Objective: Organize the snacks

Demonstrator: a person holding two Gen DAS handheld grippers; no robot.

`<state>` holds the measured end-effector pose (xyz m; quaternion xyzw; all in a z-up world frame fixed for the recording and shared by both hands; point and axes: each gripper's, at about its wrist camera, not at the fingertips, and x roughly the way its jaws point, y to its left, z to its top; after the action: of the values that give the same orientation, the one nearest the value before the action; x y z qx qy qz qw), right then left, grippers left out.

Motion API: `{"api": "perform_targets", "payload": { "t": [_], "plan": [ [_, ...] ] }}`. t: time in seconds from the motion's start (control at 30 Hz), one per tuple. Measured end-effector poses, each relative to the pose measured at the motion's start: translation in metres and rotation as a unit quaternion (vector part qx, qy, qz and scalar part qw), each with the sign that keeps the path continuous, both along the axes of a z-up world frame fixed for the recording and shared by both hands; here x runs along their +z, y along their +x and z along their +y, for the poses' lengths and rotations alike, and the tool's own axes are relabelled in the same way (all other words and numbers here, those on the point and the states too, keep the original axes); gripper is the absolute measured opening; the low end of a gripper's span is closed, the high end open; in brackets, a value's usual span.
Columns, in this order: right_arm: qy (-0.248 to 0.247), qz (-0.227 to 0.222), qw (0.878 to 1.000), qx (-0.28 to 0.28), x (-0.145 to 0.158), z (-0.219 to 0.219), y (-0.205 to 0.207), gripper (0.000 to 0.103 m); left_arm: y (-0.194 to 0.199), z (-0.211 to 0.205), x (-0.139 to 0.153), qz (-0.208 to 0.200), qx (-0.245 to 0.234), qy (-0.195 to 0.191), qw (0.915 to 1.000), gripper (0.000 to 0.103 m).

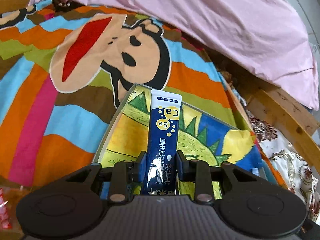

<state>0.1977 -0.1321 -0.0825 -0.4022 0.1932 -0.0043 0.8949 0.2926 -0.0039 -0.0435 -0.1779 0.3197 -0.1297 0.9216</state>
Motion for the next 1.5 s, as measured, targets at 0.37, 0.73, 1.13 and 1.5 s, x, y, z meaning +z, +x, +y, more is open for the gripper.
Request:
{"api": "perform_targets", "payload": {
  "t": [0.37, 0.73, 1.13, 1.5],
  "plan": [
    [0.106, 0.046, 0.992, -0.051, -0.006, -0.017, 0.031, 0.014, 0.019, -0.011, -0.024, 0.016, -0.004, 0.003, 0.9999, 0.033],
    [0.165, 0.041, 0.984, -0.053, 0.013, -0.021, 0.025, 0.041, 0.019, -0.012, -0.026, 0.033, -0.007, 0.008, 0.9994, 0.052],
    [0.285, -0.020, 0.956, -0.065, 0.082, -0.054, -0.023, 0.081, -0.033, 0.004, 0.028, -0.035, 0.009, 0.031, 0.9989, 0.089],
    [0.346, -0.079, 0.934, -0.049, 0.132, -0.078, -0.104, 0.102, -0.117, 0.020, 0.076, -0.109, 0.024, 0.063, 0.9917, 0.102]
  ]
}}
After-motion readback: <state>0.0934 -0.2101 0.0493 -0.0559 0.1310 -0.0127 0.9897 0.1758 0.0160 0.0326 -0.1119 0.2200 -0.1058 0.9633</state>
